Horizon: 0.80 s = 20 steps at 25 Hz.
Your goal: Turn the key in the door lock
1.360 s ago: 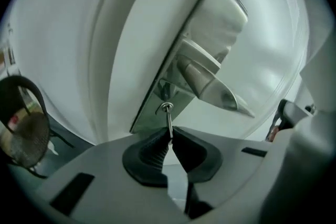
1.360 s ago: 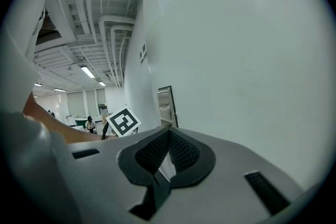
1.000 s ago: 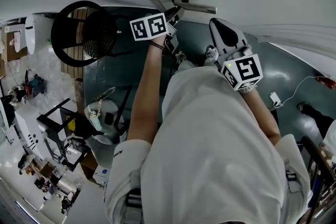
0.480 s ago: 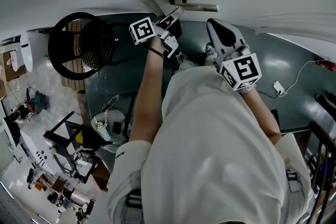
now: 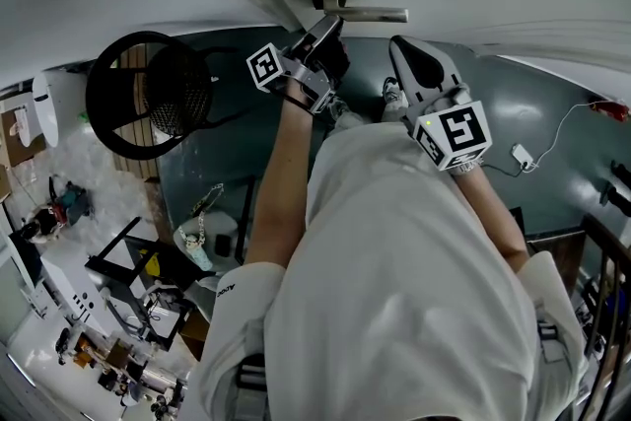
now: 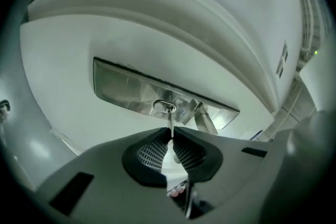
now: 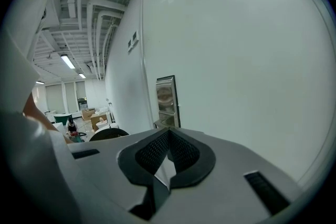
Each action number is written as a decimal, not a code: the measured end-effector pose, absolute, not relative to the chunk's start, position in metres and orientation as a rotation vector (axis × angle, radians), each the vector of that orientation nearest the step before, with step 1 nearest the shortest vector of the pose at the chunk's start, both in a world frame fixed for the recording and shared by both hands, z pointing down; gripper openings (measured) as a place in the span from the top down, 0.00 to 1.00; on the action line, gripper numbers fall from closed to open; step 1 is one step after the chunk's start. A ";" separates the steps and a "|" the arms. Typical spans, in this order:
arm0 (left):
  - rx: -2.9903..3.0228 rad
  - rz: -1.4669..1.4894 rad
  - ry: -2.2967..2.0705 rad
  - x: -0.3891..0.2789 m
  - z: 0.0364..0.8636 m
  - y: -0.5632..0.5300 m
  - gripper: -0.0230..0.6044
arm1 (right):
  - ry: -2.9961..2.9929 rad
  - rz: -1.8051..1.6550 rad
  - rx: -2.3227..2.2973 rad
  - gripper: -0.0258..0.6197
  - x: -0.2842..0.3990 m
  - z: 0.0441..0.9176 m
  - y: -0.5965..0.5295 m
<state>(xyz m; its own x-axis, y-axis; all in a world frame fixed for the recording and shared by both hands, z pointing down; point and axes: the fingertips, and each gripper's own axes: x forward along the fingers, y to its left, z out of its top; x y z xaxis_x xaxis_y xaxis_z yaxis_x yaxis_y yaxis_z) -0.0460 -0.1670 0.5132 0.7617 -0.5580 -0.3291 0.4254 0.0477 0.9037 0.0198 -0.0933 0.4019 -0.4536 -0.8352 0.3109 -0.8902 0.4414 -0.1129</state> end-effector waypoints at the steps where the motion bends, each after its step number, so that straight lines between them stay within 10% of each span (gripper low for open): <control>1: 1.301 -0.779 -0.111 -0.046 0.514 -0.168 0.91 | -2.482 0.384 1.506 0.97 0.021 0.402 -0.094; 16: 1.408 -0.837 -0.339 -0.059 0.505 -0.178 0.90 | -2.536 0.393 1.409 0.97 0.045 0.395 -0.103; 20: 1.545 -0.770 -0.502 -0.066 0.499 -0.175 0.77 | -2.572 0.398 1.356 0.97 0.051 0.395 -0.104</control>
